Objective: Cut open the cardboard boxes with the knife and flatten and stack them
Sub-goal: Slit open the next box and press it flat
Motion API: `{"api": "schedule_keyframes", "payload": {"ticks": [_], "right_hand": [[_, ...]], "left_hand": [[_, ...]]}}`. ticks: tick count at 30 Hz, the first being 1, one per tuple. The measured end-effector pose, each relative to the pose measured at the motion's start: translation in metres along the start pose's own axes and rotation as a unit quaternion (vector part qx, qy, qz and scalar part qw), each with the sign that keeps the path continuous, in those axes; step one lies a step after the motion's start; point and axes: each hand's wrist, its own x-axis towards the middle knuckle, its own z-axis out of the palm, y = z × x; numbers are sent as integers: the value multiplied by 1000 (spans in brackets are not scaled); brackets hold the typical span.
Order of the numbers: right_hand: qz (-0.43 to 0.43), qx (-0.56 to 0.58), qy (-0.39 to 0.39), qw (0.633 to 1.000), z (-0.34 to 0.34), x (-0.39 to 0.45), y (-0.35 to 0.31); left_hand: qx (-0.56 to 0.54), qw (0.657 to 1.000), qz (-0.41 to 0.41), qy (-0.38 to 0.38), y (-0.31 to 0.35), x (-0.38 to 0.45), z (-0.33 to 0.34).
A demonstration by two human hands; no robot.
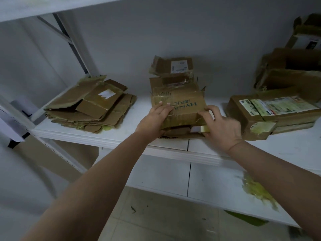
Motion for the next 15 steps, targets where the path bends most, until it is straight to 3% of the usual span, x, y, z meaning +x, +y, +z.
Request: {"api": "schedule_keyframes", "payload": {"ticks": [10,15], "right_hand": [[71,-30,5,997,14,13,-13],[64,-43,10,997,13,15,-13]], "left_hand": [[-9,999,16,50,2,-5,5],[99,984,58,134,-6,-13,6]]}}
